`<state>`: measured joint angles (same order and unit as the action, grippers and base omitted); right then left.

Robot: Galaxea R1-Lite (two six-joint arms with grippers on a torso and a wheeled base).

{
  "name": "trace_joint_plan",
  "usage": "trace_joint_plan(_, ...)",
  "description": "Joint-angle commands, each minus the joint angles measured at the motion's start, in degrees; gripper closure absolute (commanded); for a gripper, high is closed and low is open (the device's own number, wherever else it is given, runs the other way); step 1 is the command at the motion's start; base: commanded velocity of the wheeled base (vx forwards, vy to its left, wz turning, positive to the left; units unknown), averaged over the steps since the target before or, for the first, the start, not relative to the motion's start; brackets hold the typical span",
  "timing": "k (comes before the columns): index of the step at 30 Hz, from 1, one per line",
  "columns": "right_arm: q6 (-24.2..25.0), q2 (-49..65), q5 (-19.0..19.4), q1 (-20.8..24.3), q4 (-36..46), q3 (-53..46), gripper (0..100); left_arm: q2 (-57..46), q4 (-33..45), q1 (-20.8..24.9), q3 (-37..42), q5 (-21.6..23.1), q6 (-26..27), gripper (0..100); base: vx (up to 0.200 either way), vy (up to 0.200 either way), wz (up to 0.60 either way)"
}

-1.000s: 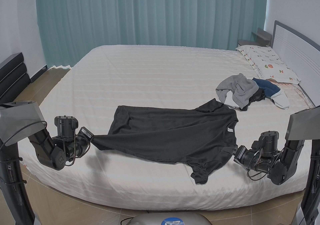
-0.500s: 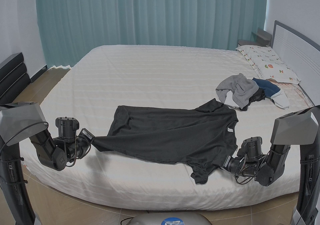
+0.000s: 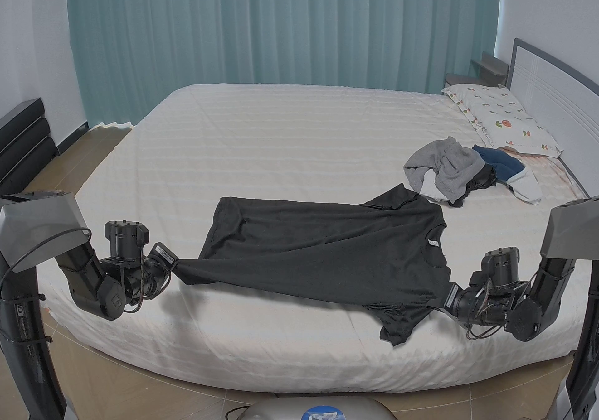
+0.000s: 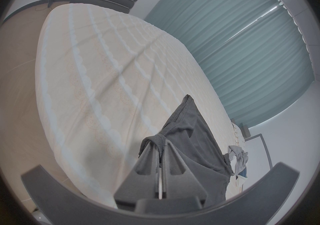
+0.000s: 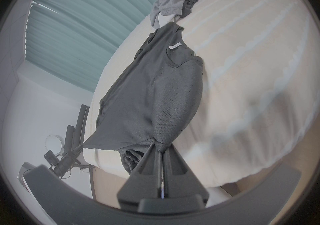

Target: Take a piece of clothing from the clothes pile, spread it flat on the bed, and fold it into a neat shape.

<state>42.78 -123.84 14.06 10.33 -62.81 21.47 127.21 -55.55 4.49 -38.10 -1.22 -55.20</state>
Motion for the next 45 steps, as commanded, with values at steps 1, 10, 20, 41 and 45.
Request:
trace_joint_plan(1,-2.87,6.86,1.33,-2.85,0.84,-4.15,100,-1.0,0.01,0.52,2.15,-0.01,2.11,100,0.0,0.0,0.0)
trace_joint_plan(10,-9.64,13.28,1.68,-4.61,11.3,-3.8,100,-2.05,0.27,3.07,5.31,-0.1,6.33,100,0.0,0.0,0.0)
trace_joint_plan(20,-16.41,7.56,2.03,-5.14,15.61,-0.81,0,-1.53,2.38,3.07,5.22,-0.1,7.65,100,0.0,0.0,0.0)
trace_joint_plan(41,0.11,6.6,4.4,4.18,11.39,0.59,0,0.06,1.68,2.81,4.52,-0.1,7.65,100,0.0,0.0,0.0)
trace_joint_plan(45,3.37,6.6,4.23,8.75,10.16,0.86,0,0.14,1.76,2.81,4.43,-0.1,7.65,100,0.0,0.0,0.0)
